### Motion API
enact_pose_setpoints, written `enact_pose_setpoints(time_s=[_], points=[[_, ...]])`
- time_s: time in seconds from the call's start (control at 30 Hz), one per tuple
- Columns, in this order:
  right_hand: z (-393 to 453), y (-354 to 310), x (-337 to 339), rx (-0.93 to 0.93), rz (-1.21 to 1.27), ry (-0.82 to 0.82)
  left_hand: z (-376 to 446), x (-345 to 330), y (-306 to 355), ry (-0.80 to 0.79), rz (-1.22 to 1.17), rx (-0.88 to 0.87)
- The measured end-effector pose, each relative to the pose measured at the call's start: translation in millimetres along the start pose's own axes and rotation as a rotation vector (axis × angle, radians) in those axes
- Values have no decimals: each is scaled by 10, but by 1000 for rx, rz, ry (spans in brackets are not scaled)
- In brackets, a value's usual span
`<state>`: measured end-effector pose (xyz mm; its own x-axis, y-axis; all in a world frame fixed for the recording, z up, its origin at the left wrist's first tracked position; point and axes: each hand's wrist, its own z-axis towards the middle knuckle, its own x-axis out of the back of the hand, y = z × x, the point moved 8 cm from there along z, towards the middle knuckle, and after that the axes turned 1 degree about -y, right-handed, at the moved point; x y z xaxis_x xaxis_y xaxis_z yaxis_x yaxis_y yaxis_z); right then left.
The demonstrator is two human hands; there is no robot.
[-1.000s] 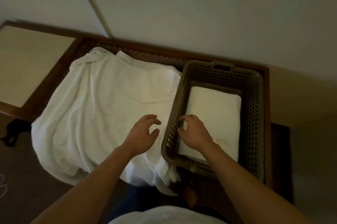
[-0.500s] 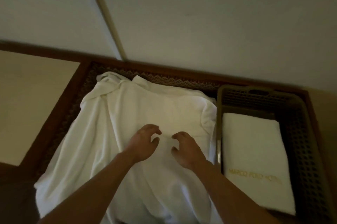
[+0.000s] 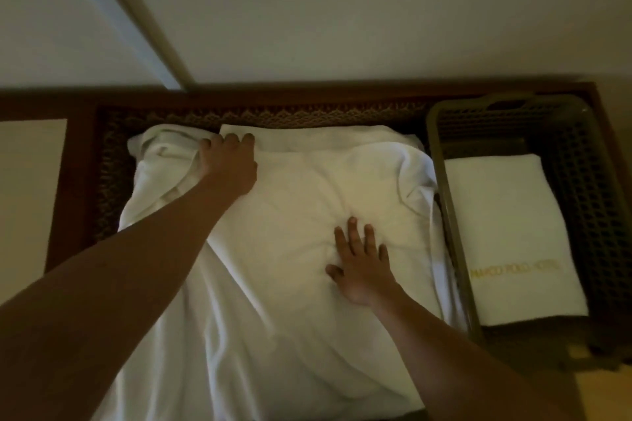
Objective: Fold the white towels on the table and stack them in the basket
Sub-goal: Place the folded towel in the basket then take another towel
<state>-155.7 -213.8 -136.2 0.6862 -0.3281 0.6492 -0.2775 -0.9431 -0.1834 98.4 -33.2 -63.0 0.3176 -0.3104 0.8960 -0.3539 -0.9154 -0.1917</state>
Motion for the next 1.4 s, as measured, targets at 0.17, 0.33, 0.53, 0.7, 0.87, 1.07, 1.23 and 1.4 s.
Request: enact_pose_setpoints(time_s=[0.17,0.33,0.53,0.7,0.87,1.07,1.23,1.4], points=[[6,-7,-10,-31,7,-3,-189,121,-33,199,-60,-55],[-110,-90,264,-69,68,-1,-836,262,139,436,-359,-254],[-1009,-432,877,174,183,736,-2149,185,660,331,-588,-619],[-1519,-465,464,449,-120,688,-3083,22,1013,153,-624,-715],[-1726,-219,-191,384,-105,639,-3628,-279,846,34,-559,-557],[-2366,-349,-634,376,4,847,-4036,-916,424,-107,-225,-364],[-2826,-655,-815,370,100,884,-4300,-861,79,121,-222,-529],[-3190,-1218,-1128,264,47,912,-4717,-705,-541,241,-426,-655]])
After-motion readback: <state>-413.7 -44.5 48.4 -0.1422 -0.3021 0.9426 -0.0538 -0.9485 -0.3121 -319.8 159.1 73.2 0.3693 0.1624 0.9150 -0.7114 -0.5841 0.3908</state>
